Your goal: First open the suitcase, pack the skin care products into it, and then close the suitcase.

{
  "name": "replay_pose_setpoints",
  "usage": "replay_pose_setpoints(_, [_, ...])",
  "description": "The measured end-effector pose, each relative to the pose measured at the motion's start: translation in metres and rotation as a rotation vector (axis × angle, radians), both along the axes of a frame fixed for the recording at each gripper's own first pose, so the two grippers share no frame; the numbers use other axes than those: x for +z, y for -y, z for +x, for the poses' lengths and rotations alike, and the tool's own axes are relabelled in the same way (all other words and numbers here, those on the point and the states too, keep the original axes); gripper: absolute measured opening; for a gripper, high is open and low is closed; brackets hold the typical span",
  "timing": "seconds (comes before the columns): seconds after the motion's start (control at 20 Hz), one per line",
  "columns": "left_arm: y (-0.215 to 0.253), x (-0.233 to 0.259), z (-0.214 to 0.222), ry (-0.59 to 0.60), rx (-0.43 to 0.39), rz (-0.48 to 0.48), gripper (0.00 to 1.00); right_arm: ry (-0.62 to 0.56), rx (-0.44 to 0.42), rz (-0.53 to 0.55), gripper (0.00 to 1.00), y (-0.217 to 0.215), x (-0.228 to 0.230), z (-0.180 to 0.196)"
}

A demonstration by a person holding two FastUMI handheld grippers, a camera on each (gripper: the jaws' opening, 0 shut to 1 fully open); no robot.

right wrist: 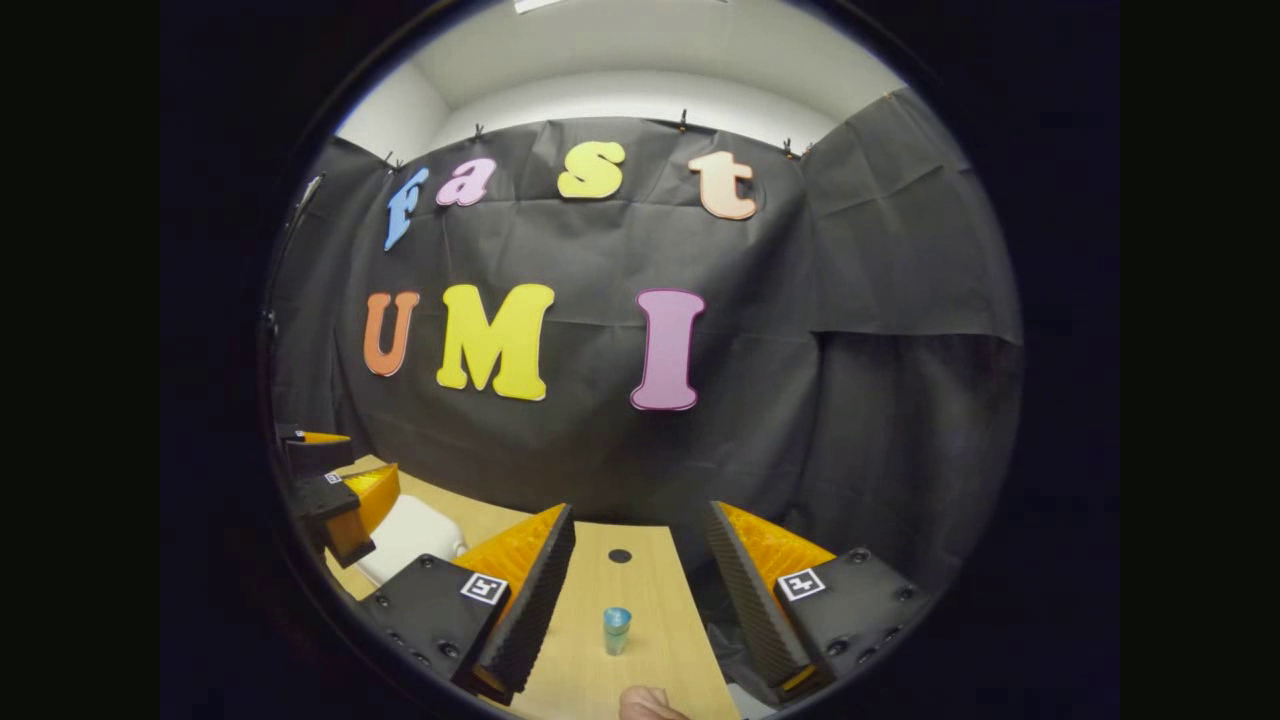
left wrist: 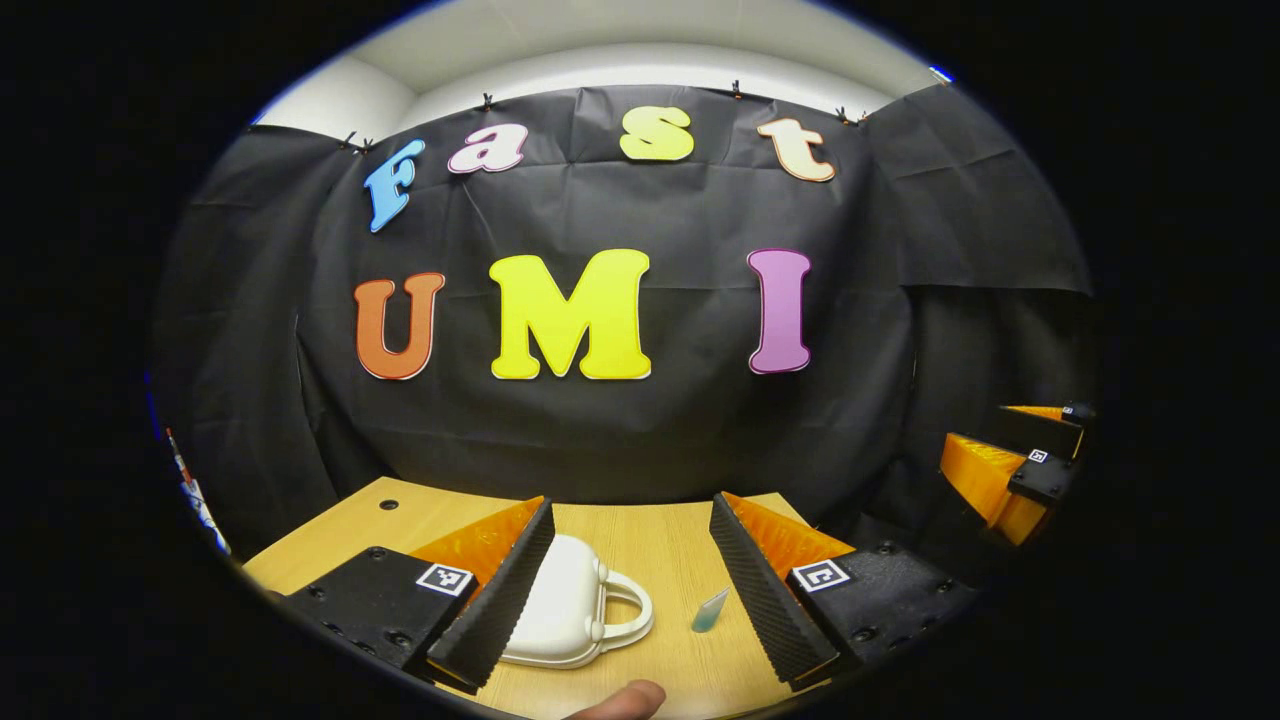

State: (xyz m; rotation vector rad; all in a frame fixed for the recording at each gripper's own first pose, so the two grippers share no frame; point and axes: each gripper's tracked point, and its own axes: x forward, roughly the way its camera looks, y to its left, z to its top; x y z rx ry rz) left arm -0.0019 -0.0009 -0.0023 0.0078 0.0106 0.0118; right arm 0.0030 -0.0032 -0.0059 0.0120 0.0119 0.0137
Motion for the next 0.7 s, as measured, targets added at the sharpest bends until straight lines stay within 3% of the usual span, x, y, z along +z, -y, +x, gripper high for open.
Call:
replay_pose_setpoints(0.35, [-0.001, -0.009, 0.008, 0.012, 0.014, 0.015, 1.0, -0.007, -0.002, -0.019, 0.79, 0.005, -0.009, 0.004])
replay_pose_setpoints(0.7, [-0.008, -0.091, 0.03, -0.061, 0.043, 0.191, 1.0, -0.106, -0.092, -0.052, 0.79, 0.055, -0.058, -0.004])
